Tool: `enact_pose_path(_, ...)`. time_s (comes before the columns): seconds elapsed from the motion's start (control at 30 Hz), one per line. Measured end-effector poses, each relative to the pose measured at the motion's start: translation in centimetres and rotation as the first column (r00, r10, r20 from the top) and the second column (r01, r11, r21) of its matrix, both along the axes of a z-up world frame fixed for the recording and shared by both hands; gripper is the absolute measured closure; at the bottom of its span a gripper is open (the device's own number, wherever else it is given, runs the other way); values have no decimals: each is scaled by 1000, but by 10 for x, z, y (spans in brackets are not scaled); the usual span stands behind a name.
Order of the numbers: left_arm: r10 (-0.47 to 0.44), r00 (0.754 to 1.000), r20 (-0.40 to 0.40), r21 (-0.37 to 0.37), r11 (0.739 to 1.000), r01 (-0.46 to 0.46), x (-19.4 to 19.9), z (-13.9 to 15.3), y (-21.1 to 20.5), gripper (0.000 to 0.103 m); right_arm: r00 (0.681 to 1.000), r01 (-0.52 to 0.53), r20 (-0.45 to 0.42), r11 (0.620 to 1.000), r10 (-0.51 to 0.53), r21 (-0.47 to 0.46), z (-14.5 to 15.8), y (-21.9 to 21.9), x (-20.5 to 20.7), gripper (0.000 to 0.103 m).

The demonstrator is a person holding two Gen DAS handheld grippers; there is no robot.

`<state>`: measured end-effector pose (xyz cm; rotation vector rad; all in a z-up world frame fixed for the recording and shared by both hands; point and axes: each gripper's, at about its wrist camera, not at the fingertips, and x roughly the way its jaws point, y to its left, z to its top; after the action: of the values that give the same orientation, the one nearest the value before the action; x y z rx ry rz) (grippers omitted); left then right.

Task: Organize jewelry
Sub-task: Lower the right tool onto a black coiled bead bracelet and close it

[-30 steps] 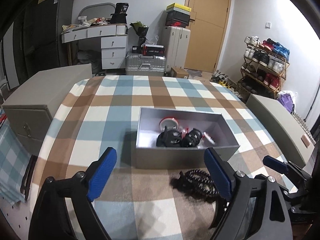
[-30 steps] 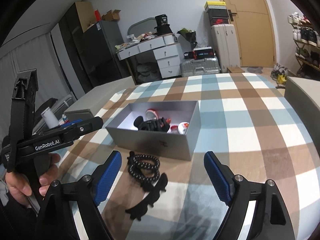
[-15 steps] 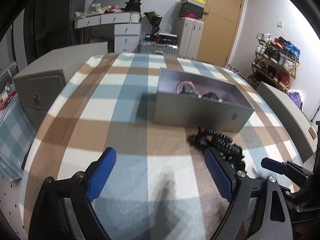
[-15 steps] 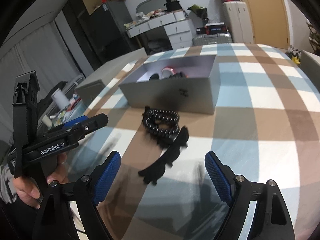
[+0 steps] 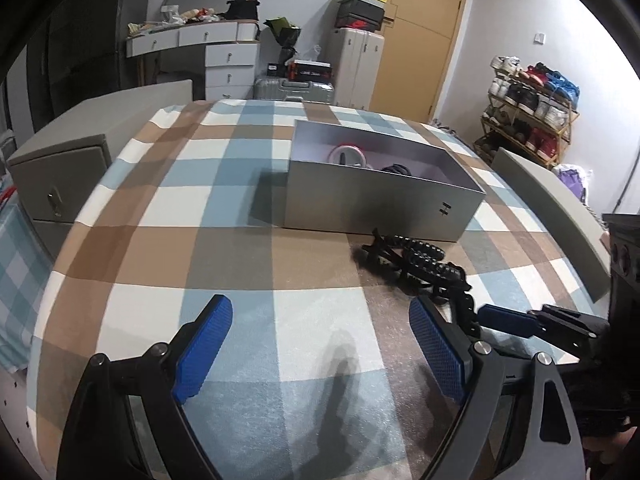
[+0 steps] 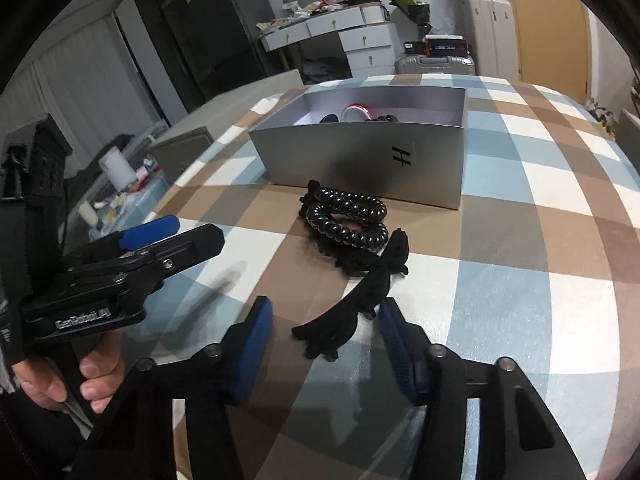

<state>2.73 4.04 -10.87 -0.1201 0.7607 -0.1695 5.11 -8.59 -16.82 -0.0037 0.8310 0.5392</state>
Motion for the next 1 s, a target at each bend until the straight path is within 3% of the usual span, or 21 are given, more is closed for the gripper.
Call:
enact_pose_path(0.27, -18, 1000, -7, 11, 1000, 18, 0, 0, -3, 16, 999, 14, 35, 997, -12, -75, 3, 2, 1, 60)
enact_pose_path(0.5, 5, 1000, -23, -1, 1000, -5, 3, -3, 3, 16, 996, -3, 93, 1000, 3, -9, 28, -7, 21, 59)
enact_pose_path(0.67, 0, 999, -41, -17, 1000, -1, 5, -6, 5, 16, 997, -46, 69, 998, 43, 38, 30, 3, 47, 60)
enact_pose_path(0.83, -28, 999, -38, -16, 999, 27, 3, -6, 3, 16, 996, -87, 8, 996, 87, 17, 18, 18, 63, 60)
enact_pose_path(1.0, -32, 998, -52, -42, 999, 29, 6, -8, 5, 16, 994, -106, -25, 993, 107, 46, 14, 17, 67, 82)
